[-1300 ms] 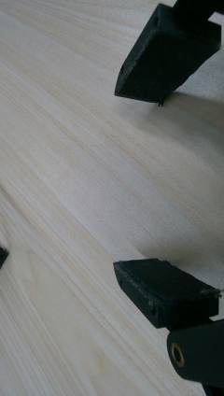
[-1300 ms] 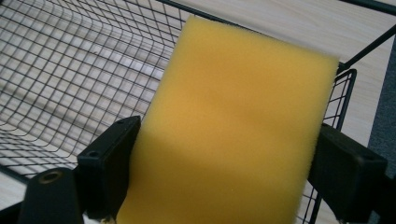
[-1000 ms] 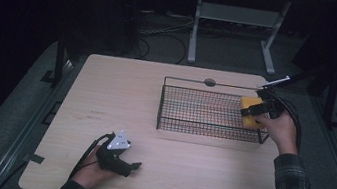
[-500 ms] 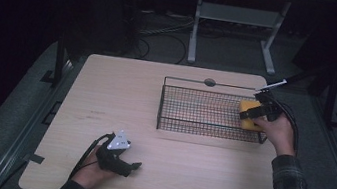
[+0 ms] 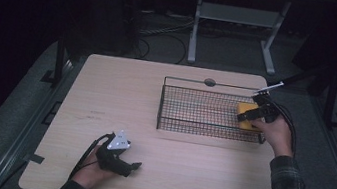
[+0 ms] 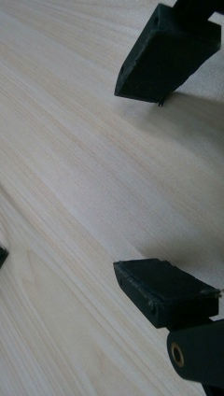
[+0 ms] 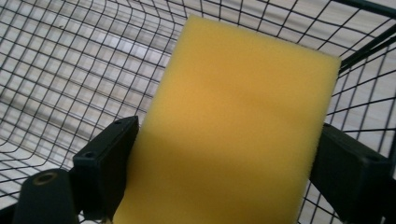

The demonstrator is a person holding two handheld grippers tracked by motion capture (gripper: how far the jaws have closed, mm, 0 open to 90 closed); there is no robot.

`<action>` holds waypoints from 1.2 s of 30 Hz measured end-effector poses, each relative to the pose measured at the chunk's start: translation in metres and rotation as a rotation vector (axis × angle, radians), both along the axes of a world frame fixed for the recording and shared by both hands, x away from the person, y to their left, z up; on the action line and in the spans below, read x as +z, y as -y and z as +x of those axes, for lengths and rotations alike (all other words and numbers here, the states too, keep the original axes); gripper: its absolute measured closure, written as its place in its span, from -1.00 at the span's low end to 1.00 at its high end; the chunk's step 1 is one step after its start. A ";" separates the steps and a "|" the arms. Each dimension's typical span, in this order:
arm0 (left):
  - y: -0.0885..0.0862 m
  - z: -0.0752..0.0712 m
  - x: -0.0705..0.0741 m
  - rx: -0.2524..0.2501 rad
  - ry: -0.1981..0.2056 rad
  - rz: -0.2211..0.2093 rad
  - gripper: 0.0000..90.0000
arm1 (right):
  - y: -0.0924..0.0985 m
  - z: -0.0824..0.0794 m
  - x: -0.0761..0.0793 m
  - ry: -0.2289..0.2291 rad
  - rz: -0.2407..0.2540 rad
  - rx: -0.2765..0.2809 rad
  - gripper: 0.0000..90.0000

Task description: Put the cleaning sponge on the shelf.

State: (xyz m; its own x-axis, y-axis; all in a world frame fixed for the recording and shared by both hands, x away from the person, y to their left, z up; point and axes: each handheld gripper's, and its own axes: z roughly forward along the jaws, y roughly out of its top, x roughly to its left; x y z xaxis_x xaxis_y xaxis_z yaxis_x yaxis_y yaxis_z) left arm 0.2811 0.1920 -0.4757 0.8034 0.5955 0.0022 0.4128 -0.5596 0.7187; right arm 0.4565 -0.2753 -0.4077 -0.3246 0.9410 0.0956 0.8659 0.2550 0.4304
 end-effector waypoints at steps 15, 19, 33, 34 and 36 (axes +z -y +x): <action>0.000 0.000 0.000 0.000 0.000 0.000 -0.71 | -0.001 -0.001 0.001 -0.010 0.001 0.007 -0.73; 0.000 0.000 0.000 0.000 0.000 0.000 -0.71 | -0.001 -0.001 0.002 -0.008 0.003 0.009 -0.75; 0.000 0.000 0.000 0.000 0.000 -0.001 -0.71 | -0.008 -0.005 0.014 0.010 -0.019 0.023 -0.85; 0.000 0.000 0.000 0.000 0.000 -0.001 -0.71 | -0.008 -0.008 0.018 0.018 -0.020 0.027 -0.85; 0.000 0.000 0.000 0.000 -0.001 -0.001 -0.71 | -0.008 -0.010 0.021 0.024 -0.019 0.030 -0.85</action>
